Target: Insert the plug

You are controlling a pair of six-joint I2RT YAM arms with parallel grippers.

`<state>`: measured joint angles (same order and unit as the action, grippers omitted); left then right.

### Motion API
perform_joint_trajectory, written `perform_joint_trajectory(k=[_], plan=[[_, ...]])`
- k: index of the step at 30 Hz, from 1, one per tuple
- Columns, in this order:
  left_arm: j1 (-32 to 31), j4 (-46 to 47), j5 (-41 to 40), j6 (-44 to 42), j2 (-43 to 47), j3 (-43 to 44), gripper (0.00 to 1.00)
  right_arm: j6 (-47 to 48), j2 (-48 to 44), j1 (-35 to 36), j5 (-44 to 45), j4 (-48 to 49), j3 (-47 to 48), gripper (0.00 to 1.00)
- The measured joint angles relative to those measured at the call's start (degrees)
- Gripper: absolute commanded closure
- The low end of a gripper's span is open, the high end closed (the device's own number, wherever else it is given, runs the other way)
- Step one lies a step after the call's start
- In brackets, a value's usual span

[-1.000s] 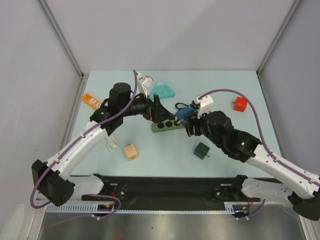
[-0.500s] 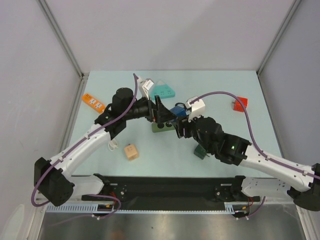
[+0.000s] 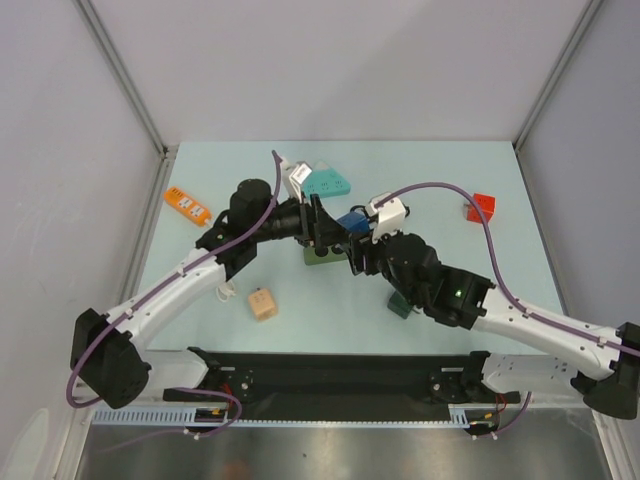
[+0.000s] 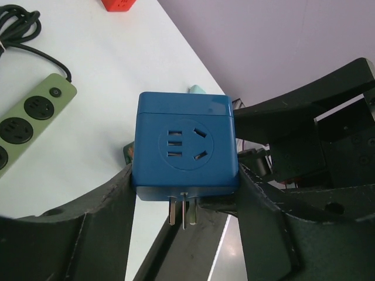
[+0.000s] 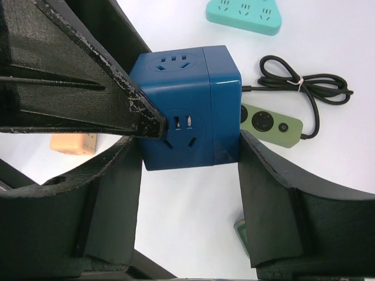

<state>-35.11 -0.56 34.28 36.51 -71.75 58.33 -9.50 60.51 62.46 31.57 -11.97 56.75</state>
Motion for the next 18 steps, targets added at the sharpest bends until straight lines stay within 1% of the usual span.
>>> perform_joint_trajectory(k=[1,2,3,4,5,6,8,10,11,12,14,18], plan=[[0.02,0.04,0.48,0.0,-0.31,0.0,1.0,-0.07,-0.22,-0.02,-0.11,-0.13,-0.28,0.99],[0.02,0.04,0.92,0.04,-0.61,0.0,1.0,-0.2,-0.5,-0.04,-0.17,-0.22,-0.68,0.95],[-0.02,0.04,1.42,0.09,-0.94,0.0,1.0,-0.33,-0.76,-0.04,-0.24,-0.39,-0.96,0.89],[-0.02,0.04,1.99,0.11,-1.16,-0.04,1.0,-0.44,-1.11,-0.04,-0.44,-0.7,-1.25,0.78],[-0.02,0.07,2.43,0.15,-1.29,-0.17,1.0,-0.55,-1.4,-0.04,-0.74,-1.09,-1.38,0.58],[-0.02,0.07,2.8,0.17,-1.31,-0.26,1.0,-0.55,-1.66,-0.04,-1.14,-1.57,-1.4,0.47],[-0.02,0.0,3.61,0.17,-1.31,-0.26,1.0,-0.52,-2.34,-0.2,-2.29,-2.56,-1.4,0.31],[-0.09,0.04,4.66,0.0,-1.31,-0.26,0.99,-1.11,-3.32,-0.94,-5.18,-3.78,-1.22,0.25],[-0.09,0.24,5.79,-0.02,-1.22,-0.26,1.0,-1.57,-4.2,-1.29,-7.32,-4.48,-1.14,0.2],[-0.07,0.44,6.91,-0.02,-1.01,-0.26,1.0,-2.19,-5.22,-1.6,-9.38,-5.09,-1.09,0.17],[-0.02,0.96,8.74,-0.02,-0.24,-0.26,1.0,-3.15,-7.61,-2.25,-13.49,-6.4,-0.92,0.14],[-0.02,2.8,12.37,0.02,2.14,-0.28,1.0,-5.07,-12.9,-3.93,-21.59,-8.59,-0.83,0.12]])
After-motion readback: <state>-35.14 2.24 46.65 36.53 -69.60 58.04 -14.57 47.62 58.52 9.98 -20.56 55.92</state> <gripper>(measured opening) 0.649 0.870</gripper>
